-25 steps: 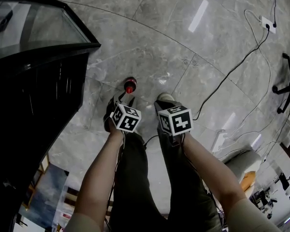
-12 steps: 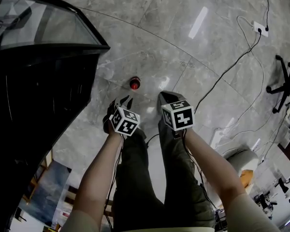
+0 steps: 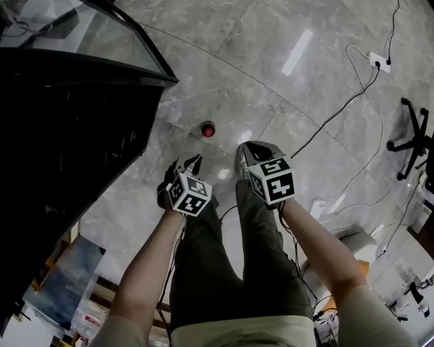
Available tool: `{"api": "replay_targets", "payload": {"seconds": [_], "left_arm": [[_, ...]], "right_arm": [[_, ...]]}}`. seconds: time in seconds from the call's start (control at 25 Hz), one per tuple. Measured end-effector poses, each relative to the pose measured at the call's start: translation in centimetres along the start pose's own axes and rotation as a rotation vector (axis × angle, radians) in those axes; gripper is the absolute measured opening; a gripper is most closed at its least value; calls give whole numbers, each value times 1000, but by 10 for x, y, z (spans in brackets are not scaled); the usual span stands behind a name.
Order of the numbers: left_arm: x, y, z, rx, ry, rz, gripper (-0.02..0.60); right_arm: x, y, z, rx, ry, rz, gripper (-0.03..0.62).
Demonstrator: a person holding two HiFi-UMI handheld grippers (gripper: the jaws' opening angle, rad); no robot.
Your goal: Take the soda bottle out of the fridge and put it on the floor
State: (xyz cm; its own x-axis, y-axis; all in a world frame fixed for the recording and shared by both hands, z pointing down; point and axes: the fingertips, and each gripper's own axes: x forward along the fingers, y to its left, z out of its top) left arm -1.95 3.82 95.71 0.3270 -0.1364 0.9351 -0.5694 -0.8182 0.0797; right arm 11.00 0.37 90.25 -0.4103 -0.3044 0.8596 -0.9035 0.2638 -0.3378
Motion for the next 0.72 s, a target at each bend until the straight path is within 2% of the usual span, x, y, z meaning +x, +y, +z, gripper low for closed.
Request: {"api": "replay_targets", "payload": {"seconds": [0.28, 0.48, 0.72], "left_arm": [[-82, -1, 27, -47, -73, 3, 17], [-152, 3, 48, -142, -130, 22, 17], [-215, 13, 65, -110, -173, 66, 17]], "right_arm": [[-53, 38, 23, -9, -10, 6, -5], [-99, 69, 45, -4, -18, 4, -5], [-148, 106, 75, -45, -54, 9, -5]]}}
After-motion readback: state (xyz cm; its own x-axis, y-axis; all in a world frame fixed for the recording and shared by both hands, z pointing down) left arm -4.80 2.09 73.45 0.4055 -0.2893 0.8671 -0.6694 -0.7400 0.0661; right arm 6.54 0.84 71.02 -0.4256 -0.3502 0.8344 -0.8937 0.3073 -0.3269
